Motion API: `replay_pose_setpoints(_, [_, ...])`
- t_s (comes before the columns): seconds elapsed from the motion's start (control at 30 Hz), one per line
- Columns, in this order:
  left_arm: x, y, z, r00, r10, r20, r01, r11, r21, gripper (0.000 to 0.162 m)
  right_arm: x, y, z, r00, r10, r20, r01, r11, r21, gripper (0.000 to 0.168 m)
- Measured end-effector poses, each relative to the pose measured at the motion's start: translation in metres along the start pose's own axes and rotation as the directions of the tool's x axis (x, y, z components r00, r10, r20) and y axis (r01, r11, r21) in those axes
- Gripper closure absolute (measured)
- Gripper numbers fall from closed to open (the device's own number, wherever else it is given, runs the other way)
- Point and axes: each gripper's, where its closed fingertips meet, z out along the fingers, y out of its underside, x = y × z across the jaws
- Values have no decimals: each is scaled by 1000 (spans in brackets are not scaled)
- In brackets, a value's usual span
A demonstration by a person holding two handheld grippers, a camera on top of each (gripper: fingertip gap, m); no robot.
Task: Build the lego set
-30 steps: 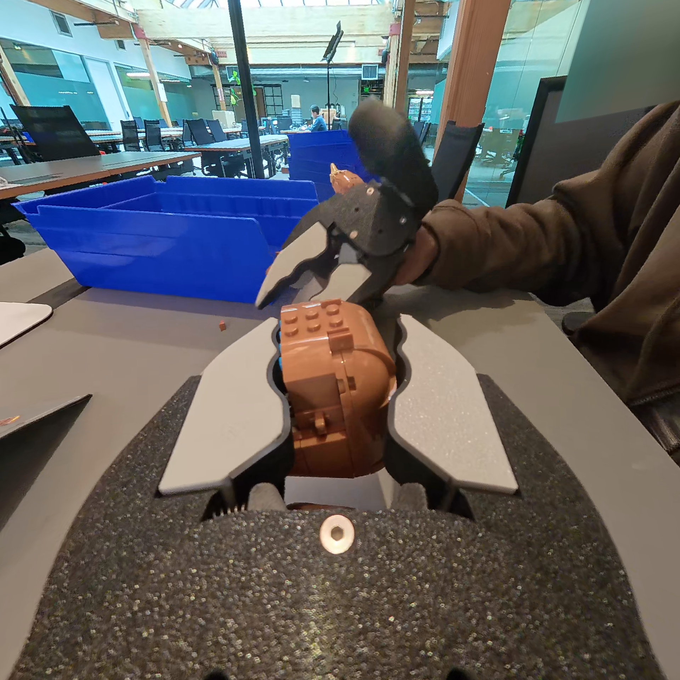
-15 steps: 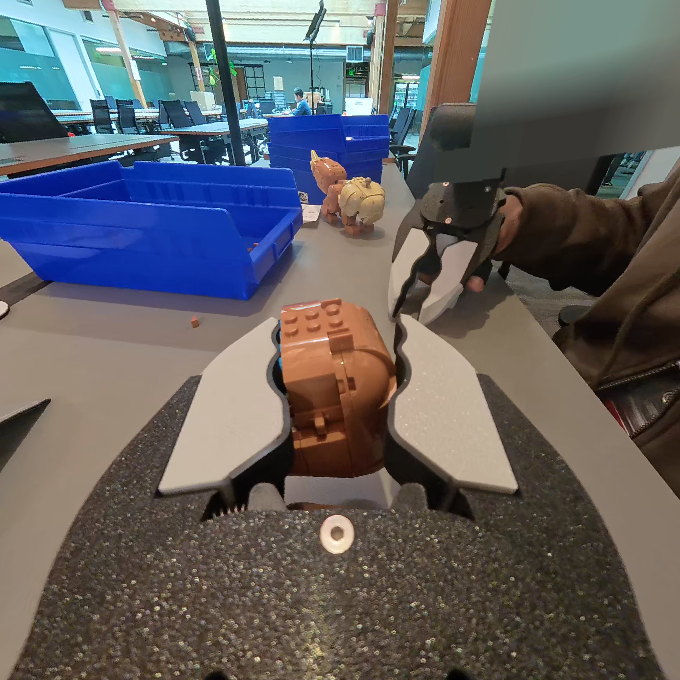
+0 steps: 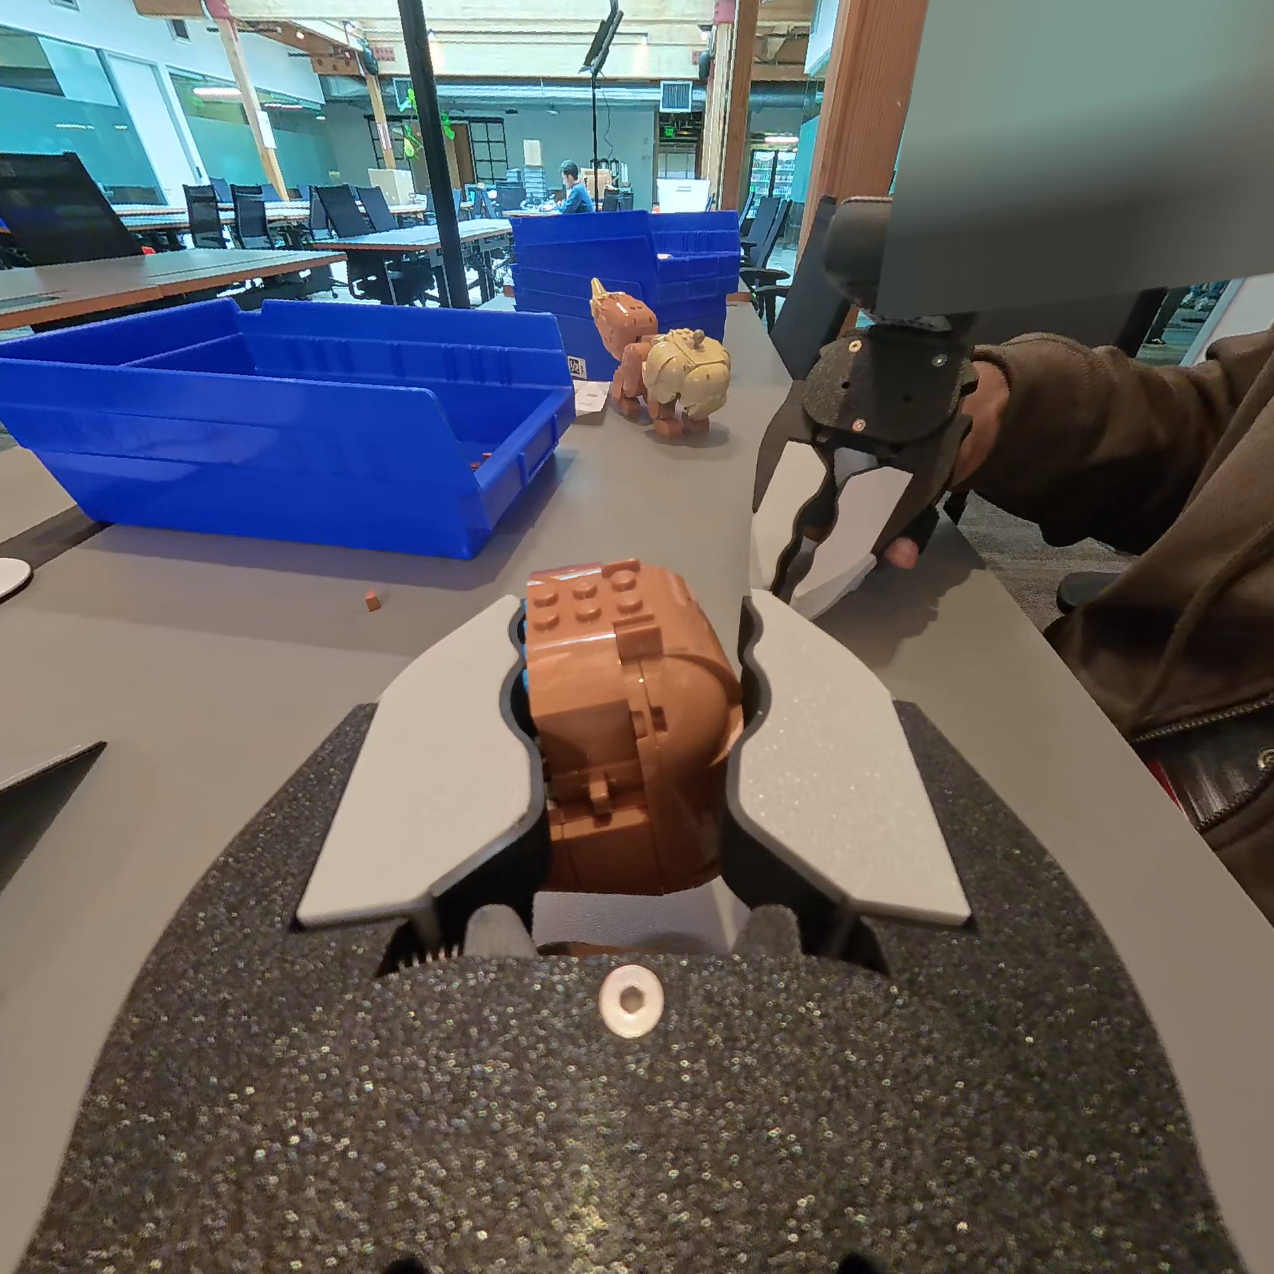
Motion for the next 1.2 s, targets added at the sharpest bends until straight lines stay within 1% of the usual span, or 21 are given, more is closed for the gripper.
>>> replay_pose_setpoints(0.13, [-2, -1, 0, 1000, -8, 9, 8, 1000, 5, 105, 0, -2, 1, 1000, -10, 12, 10, 1000, -2, 161])
replay_pose_setpoints(0.2, [-4, -1, -1, 1000, -10, 21, 10, 1000, 9, 105, 5, -13, 2, 999, -41, -6, 41, 998, 38, 161])
replay_pose_setpoints(0.23, [-5, -2, -1, 1000, -10, 28, 10, 1000, 13, 105, 10, -30, 0, 997, -69, -40, 73, 992, 103, 160])
replay_pose_setpoints(0.27, [-6, -2, -2, 999, -11, 36, 10, 1000, 18, 105, 17, -53, -7, 991, -88, -99, 107, 974, 202, 160])
replay_pose_setpoints(0.3, [-8, -3, -2, 999, -14, 43, 13, 1000, 22, 105, 21, -78, -19, 985, -94, -143, 135, 940, 313, 160])
replay_pose_setpoints(0.33, [-9, -3, -3, 999, -17, 48, 16, 1000, 25, 105, 21, -98, -30, 983, -98, -153, 153, 902, 404, 156])
replay_pose_setpoints(0.37, [-10, -3, -3, 998, -17, 53, 16, 1000, 26, 105, 21, -111, -39, 983, -105, -150, 163, 872, 462, 148])
replay_pose_setpoints(0.43, [-13, -3, -4, 997, -14, 72, 13, 1000, 23, 105, 22, -120, -44, 981, -124, -149, 184, 843, 506, 137])
replay_pose_setpoints(0.5, [-17, -2, -6, 995, -13, 94, 11, 1000, 19, 105, 26, -112, -36, 979, -138, -151, 194, 854, 482, 134])
replay_pose_setpoints(0.63, [-27, -3, -10, 990, -25, 136, 22, 999, 28, 105, 39, -91, -9, 976, -134, -170, 192, 896, 401, 134])
replay_pose_setpoints(0.77, [-39, -2, -16, 982, -23, 187, 17, 999, 29, 105, 55, -83, 14, 969, -154, -191, 209, 927, 312, 135])
replay_pose_setpoints(0.9, [-58, 0, -30, 965, -8, 260, 5, 1000, 12, 105, 55, -89, 36, 966, -207, -153, 241, 935, 259, 136])
replay_pose_setpoints(1.0, [-72, 4, -43, 954, -6, 299, 9, 1000, -10, 105, 49, -95, 55, 948, -295, -119, 315, 927, 203, 136])
replay_pose_setpoints(1.07, [-78, 9, -49, 952, -5, 307, 17, 999, -38, 105, 42, -101, 65, 935, -344, -88, 354, 916, 187, 136])
replay_pose_setpoints(1.2, [-81, 11, -53, 951, -4, 309, 19, 999, -47, 105, 27, -111, 80, 898, -438, -31, 436, 880, 188, 139])
